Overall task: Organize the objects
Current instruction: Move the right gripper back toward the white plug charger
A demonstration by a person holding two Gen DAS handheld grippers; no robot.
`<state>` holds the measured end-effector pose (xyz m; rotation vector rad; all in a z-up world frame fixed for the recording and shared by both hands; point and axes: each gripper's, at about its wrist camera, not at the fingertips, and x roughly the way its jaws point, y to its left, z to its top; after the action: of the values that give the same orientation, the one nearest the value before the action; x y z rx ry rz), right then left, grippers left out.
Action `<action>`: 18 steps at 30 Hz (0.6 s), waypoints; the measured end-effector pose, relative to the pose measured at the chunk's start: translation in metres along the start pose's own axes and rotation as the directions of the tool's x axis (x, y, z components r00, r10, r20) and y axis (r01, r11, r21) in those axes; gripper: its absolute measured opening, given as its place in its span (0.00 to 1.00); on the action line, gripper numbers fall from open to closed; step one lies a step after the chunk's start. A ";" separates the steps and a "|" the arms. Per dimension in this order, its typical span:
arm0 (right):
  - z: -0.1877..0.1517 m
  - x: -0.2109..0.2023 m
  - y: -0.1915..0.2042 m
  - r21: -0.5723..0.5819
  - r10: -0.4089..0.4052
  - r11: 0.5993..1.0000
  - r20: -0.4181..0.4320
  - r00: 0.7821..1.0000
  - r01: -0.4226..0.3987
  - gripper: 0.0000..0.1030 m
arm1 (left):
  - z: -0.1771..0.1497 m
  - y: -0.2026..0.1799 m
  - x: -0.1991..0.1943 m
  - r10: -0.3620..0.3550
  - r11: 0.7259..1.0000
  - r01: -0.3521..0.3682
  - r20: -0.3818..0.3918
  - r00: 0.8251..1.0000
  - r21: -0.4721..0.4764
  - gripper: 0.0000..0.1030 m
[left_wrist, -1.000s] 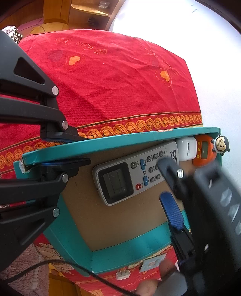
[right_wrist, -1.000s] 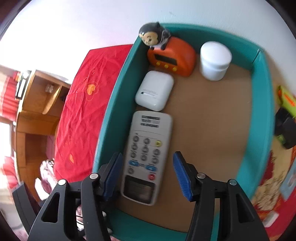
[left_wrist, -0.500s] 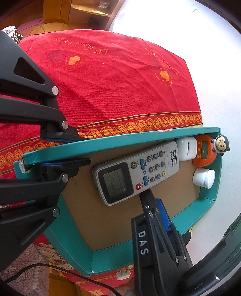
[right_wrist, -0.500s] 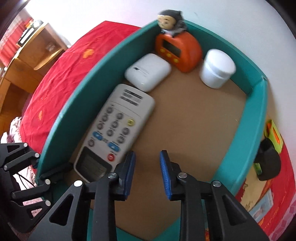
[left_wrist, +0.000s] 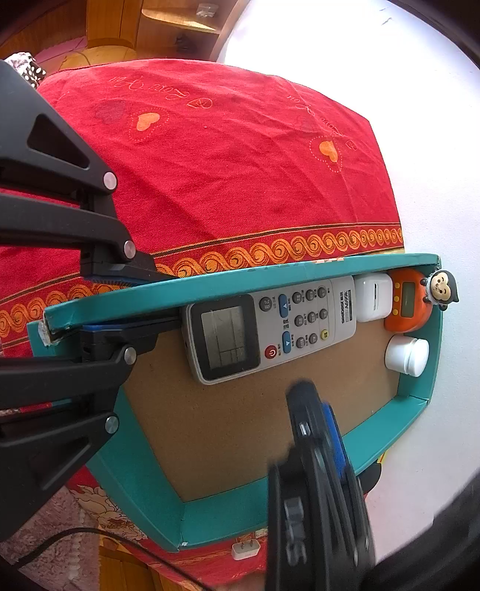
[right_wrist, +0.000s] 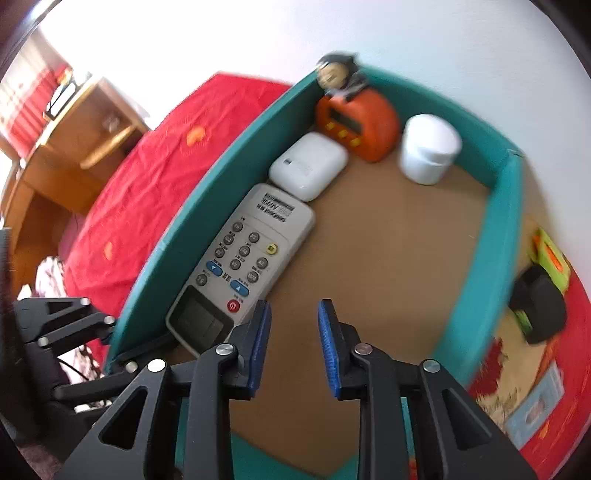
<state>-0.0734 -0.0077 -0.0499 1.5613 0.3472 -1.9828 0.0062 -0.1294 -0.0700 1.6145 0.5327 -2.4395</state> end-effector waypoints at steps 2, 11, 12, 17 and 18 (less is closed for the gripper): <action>-0.010 -0.017 -0.008 0.040 0.007 0.999 0.032 0.999 -0.008 0.33 | 0.001 0.001 0.000 -0.001 1.000 0.001 -0.002 1.000 -0.001 0.13; -0.080 -0.090 -0.073 0.249 -0.079 0.968 0.130 0.988 0.045 0.44 | 0.003 0.012 0.001 -0.039 0.998 0.036 -0.041 0.998 -0.055 0.13; -0.088 -0.093 -0.081 0.277 -0.101 0.959 0.125 0.987 0.064 0.45 | 0.004 0.012 0.001 -0.038 0.998 0.035 -0.048 0.998 -0.057 0.13; -0.139 -0.097 -0.128 0.427 -0.182 0.892 0.046 0.982 0.145 0.50 | 0.006 0.013 0.002 -0.017 0.998 0.014 -0.052 0.999 -0.053 0.12; -0.149 -0.098 -0.138 0.446 -0.193 0.880 0.027 0.981 0.161 0.51 | 0.006 0.014 0.002 -0.013 0.998 0.010 -0.051 0.999 -0.055 0.12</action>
<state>-0.0220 0.2096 -0.0192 1.7749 0.0015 -2.3774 0.0047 -0.1443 -0.0729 1.6603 0.6130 -2.3751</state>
